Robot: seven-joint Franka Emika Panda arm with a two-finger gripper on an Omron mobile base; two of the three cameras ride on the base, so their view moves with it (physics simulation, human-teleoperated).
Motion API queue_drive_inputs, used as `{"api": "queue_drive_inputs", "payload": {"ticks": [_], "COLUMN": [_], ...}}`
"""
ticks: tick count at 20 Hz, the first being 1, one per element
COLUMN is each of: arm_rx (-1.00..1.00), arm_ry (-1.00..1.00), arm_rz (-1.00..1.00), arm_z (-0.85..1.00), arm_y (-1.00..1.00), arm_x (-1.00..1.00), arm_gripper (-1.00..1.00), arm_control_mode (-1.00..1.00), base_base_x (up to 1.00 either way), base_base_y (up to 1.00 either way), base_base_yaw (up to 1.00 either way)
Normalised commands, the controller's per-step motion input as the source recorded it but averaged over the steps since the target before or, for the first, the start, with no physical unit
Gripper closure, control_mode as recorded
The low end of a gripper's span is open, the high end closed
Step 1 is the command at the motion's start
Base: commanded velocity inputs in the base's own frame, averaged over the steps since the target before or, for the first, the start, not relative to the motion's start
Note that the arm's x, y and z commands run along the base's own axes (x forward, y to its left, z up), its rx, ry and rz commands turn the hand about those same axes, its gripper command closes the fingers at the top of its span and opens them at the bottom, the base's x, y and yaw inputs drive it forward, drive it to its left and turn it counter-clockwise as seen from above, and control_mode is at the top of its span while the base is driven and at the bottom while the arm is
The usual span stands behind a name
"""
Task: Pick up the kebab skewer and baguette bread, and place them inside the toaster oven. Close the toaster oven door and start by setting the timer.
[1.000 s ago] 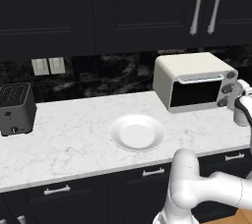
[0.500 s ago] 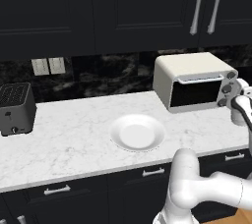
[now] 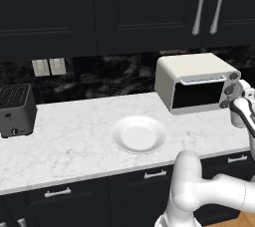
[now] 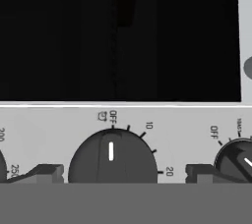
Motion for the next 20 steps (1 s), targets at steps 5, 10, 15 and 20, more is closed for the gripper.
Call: {"api": "queue_drive_inputs", "payload": {"ticks": [5, 10, 15, 20], "arm_rx": [0.00, 0.00, 0.00, 0.00], "arm_ry": [0.00, 0.00, 0.00, 0.00], "arm_rz": [0.00, 0.00, 0.00, 0.00], "arm_z": [0.00, 0.00, 0.00, 0.00], "arm_y": [-0.07, -0.03, 0.01, 0.09], "arm_x": [-0.17, -0.07, 0.00, 0.00], "arm_gripper": [-1.00, -1.00, -1.00, -1.00], "arm_control_mode": [-1.00, -1.00, -1.00, -1.00], "base_base_x": [0.00, 0.00, 0.00, 0.00], "base_base_y": [0.00, 0.00, 0.00, 0.00], "base_base_yaw": [0.00, 0.00, 0.00, 0.00]}}
